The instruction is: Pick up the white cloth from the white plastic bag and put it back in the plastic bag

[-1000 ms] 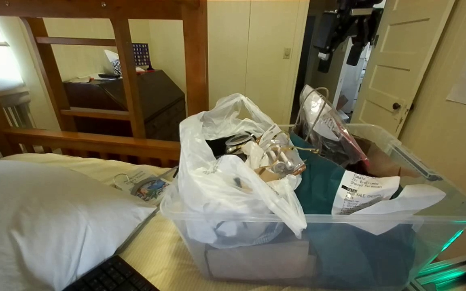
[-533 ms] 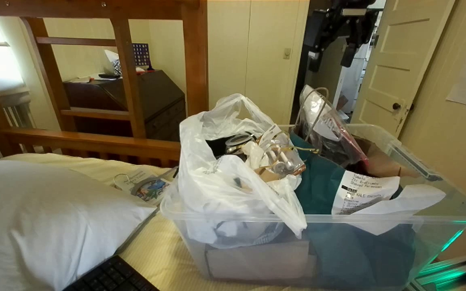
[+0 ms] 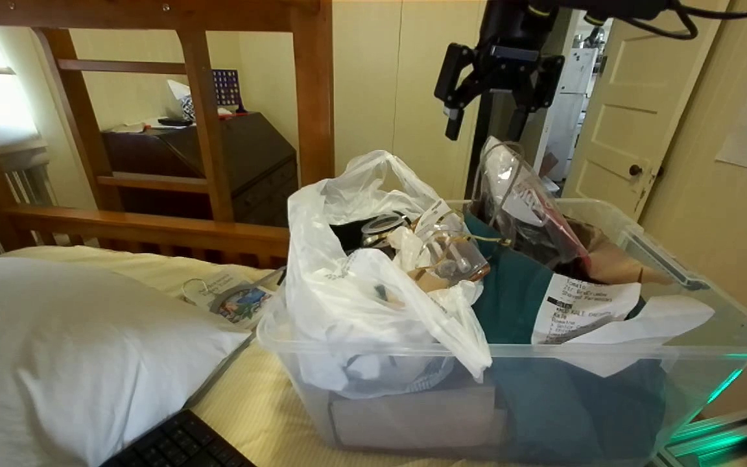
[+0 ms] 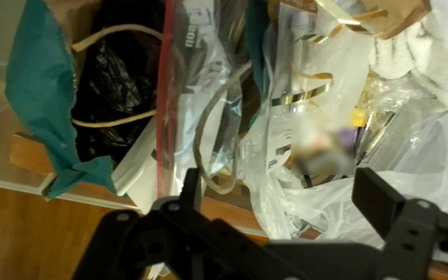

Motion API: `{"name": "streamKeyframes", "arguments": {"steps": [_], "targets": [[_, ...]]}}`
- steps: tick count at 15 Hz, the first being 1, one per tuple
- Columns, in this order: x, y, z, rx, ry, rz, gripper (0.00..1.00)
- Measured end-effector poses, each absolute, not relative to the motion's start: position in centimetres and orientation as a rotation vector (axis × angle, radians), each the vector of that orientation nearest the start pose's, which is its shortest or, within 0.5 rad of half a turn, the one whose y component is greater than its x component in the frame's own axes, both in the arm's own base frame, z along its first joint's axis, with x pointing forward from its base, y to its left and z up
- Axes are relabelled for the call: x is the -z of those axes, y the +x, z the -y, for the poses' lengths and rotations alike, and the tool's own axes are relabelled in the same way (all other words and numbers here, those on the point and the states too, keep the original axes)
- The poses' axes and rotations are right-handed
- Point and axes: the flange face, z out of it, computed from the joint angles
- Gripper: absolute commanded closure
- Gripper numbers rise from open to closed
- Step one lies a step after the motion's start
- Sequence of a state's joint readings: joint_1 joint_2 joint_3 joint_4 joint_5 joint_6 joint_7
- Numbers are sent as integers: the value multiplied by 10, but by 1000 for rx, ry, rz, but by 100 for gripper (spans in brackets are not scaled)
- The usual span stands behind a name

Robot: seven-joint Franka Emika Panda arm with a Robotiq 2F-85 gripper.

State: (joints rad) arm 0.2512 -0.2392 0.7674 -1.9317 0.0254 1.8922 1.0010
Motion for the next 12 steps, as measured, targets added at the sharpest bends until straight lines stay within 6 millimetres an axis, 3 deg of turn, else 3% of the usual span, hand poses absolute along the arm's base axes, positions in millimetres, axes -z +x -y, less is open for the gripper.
{"name": "streamKeyframes", "arguments": {"steps": [6, 12], "targets": [[-564, 248, -501, 277, -3045, 85, 0], [-539, 242, -546, 191, -3035, 268, 0]]}}
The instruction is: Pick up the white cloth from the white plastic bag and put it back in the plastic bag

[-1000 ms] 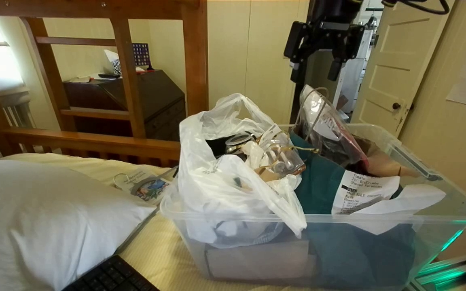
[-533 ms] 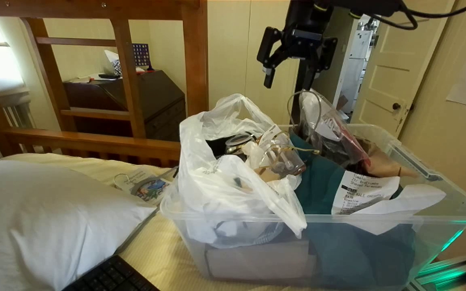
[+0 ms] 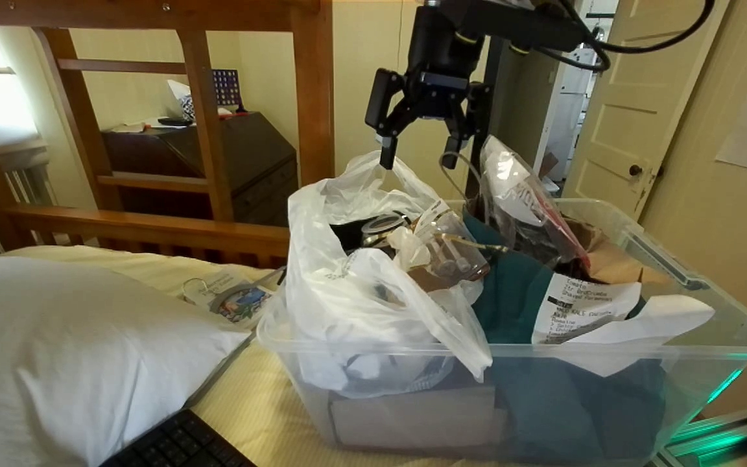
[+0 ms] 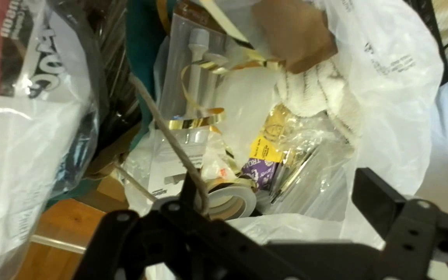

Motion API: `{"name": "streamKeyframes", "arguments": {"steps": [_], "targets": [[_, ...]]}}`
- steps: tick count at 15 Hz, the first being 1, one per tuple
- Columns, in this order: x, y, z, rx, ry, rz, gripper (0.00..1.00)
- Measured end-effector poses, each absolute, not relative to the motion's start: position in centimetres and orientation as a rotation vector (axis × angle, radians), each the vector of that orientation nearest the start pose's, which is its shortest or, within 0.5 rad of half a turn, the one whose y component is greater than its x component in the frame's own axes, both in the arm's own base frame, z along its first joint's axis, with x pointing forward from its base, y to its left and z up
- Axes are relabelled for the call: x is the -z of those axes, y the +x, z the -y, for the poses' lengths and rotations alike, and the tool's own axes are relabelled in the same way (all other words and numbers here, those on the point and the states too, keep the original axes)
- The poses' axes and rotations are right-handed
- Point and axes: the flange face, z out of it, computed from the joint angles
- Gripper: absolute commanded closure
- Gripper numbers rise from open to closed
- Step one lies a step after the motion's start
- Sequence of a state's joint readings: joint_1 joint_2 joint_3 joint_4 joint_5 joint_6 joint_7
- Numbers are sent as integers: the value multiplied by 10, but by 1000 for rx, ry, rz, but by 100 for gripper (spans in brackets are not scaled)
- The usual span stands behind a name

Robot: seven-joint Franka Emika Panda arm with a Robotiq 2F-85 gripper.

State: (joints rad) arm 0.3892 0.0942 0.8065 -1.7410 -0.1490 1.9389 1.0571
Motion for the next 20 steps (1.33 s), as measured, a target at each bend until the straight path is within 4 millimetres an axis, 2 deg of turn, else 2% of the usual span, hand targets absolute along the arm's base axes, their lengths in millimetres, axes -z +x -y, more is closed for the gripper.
{"name": "streamKeyframes", "arguments": {"steps": [4, 10, 20], "targets": [[-526, 248, -566, 136, -2987, 419, 0], [-517, 256, -566, 109, -2996, 460, 0], [-458, 276, -574, -9, -2989, 676, 0]]}}
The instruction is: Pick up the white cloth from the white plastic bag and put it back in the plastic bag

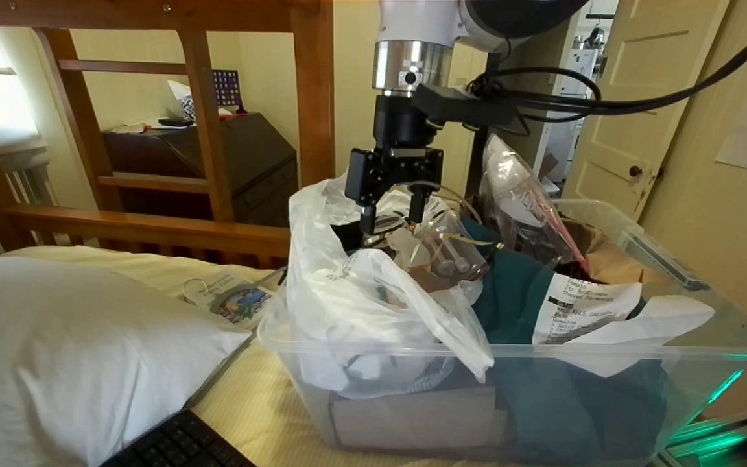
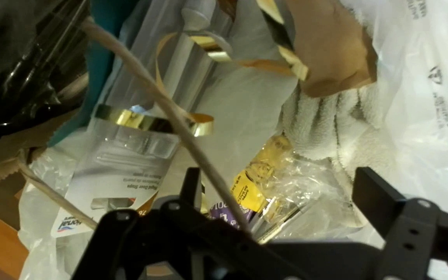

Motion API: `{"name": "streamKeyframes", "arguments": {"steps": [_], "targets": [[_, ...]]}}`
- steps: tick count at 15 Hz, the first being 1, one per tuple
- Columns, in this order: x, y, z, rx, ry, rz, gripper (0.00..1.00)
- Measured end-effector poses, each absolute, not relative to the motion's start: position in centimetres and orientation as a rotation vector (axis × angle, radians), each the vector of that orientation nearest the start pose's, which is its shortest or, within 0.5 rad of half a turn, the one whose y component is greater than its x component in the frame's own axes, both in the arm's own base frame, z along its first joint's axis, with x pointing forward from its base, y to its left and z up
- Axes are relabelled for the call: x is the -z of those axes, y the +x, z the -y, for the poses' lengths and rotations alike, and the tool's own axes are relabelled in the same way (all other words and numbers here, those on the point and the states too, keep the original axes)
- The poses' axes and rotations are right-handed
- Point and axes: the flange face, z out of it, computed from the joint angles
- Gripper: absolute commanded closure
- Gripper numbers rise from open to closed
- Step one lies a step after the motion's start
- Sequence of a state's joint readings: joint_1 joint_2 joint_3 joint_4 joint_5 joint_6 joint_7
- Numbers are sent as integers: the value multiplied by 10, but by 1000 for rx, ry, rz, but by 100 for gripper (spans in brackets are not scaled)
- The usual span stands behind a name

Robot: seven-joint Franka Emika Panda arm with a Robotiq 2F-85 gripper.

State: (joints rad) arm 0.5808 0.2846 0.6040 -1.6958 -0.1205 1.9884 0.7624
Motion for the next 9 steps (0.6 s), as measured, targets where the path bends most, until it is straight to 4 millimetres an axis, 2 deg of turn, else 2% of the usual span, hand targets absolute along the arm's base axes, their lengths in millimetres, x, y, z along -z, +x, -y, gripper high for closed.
{"name": "streamKeyframes", "arguments": {"steps": [2, 3, 4, 7, 9], "targets": [[-464, 275, -573, -15, -3008, 671, 0], [-475, 272, -570, -13, -3027, 658, 0], [-492, 267, -565, 0, -3049, 640, 0], [-559, 237, -547, 73, -3104, 590, 0], [-589, 215, -531, 105, -3182, 560, 0]]}}
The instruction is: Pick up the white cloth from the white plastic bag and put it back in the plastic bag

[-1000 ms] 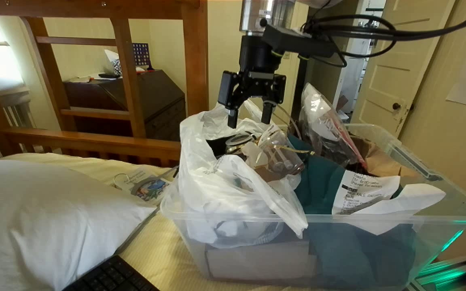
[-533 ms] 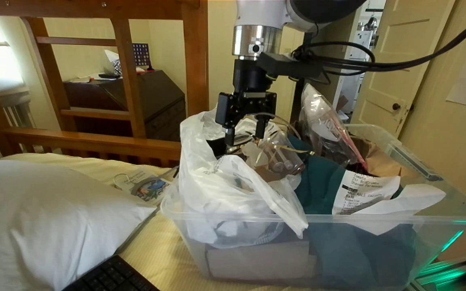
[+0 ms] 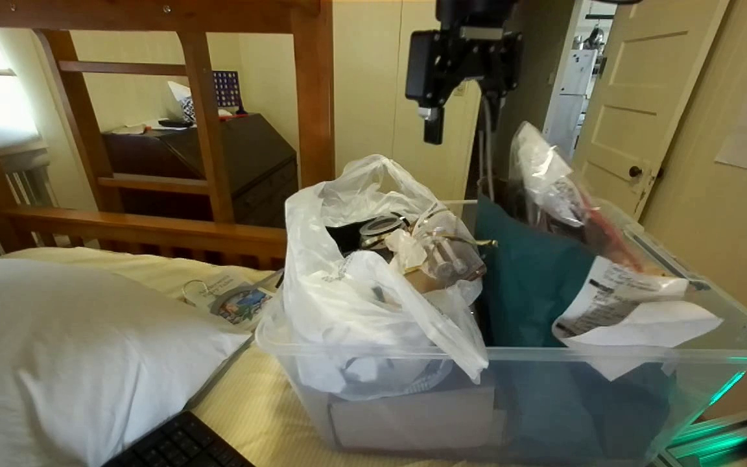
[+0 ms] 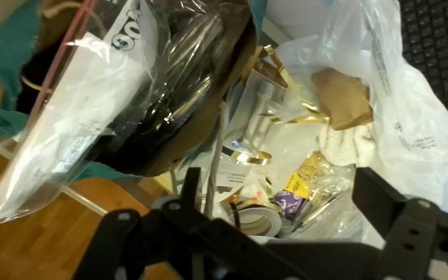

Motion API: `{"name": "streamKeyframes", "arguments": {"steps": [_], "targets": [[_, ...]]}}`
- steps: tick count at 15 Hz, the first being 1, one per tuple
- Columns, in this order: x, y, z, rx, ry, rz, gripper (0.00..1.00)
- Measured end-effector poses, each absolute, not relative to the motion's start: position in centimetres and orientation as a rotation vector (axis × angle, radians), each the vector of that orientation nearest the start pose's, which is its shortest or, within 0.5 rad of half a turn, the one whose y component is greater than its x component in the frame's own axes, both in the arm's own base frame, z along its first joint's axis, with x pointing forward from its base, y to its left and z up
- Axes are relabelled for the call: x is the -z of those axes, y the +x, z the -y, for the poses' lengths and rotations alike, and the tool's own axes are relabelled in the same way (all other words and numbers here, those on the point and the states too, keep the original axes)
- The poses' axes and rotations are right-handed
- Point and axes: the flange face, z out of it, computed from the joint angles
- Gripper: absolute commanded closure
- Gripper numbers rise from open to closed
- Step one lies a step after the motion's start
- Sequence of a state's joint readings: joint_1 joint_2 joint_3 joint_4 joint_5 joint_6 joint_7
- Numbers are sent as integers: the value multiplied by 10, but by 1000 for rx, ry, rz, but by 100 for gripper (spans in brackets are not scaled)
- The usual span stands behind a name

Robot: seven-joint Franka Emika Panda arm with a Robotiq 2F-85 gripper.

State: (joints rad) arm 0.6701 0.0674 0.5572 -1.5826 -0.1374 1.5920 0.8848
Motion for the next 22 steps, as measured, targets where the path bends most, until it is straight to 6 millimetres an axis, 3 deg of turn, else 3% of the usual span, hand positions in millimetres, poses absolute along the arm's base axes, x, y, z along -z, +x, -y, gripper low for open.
{"name": "streamKeyframes", "arguments": {"steps": [4, 6, 11, 13, 15, 19, 20, 22], "targets": [[-621, 195, -522, 240, -3285, 610, 0], [-627, 194, -526, 293, -3295, 631, 0], [-620, 206, -564, 363, -3105, 749, 0], [-605, 219, -583, 351, -3000, 790, 0], [-576, 236, -596, 297, -2959, 803, 0], [-514, 265, -603, 137, -2957, 770, 0], [-502, 269, -603, 96, -2958, 757, 22], [-484, 273, -601, 20, -2958, 732, 32]]}}
